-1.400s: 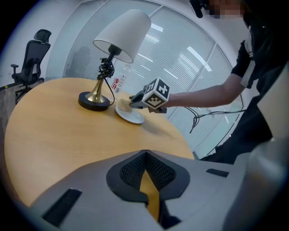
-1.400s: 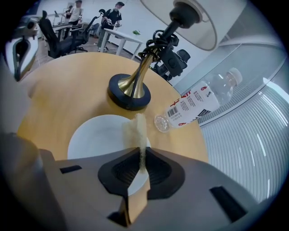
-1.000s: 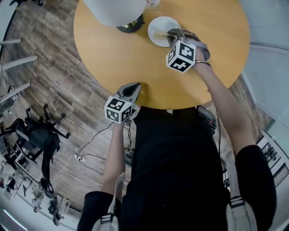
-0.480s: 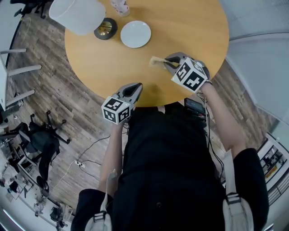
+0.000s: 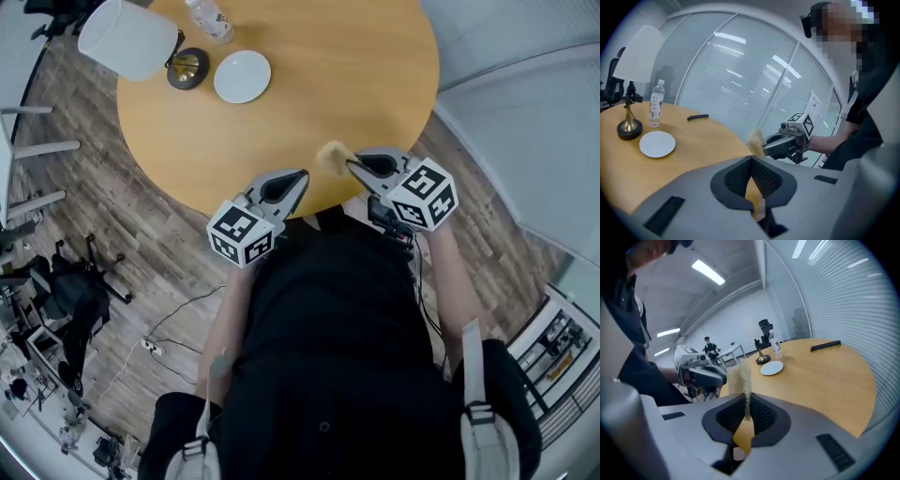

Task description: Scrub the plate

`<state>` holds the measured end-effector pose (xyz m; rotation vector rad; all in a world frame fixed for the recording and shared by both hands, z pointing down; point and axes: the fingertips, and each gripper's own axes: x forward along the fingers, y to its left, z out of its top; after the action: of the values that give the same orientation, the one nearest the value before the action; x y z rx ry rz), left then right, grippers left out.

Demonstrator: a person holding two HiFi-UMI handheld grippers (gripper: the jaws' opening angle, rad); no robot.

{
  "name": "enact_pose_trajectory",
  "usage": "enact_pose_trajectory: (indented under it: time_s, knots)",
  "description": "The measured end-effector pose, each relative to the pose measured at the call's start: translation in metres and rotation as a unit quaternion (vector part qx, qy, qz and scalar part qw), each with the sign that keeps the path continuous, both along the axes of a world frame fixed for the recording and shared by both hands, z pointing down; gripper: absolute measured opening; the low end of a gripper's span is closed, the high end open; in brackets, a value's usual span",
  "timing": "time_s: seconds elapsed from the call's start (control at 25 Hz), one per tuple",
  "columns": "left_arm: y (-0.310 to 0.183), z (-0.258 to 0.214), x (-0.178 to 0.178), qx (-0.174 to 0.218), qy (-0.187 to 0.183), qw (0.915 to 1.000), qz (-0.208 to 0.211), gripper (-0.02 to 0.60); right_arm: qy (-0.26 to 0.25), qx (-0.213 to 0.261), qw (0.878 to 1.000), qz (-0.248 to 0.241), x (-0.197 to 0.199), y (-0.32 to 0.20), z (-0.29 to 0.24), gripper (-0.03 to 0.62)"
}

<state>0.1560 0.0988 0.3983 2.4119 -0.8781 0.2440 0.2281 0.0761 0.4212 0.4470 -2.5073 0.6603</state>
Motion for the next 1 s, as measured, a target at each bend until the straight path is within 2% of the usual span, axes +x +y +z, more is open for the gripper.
enact_pose_trajectory:
  time_s: [0.12, 0.28, 0.48, 1.0]
  knots:
    - [0.003, -0.017, 0.021, 0.021, 0.004, 0.9996, 0.018, 0.011, -0.057, -0.015, 0.998, 0.029, 0.015, 0.005, -0.028, 0.029]
    - [0.001, -0.037, 0.041, 0.050, 0.006, 0.9981, 0.035, 0.011, -0.098, 0.004, 0.994, 0.043, 0.027, 0.010, -0.060, 0.029]
    - [0.001, -0.054, 0.059, 0.073, 0.014, 0.9964, 0.039, 0.011, -0.120, 0.012, 0.991, 0.050, 0.040, 0.019, -0.077, 0.028]
    - [0.011, -0.046, 0.066, 0.073, 0.007, 0.9962, 0.047, 0.011, -0.141, 0.017, 0.989, 0.039, 0.050, 0.028, -0.084, 0.028]
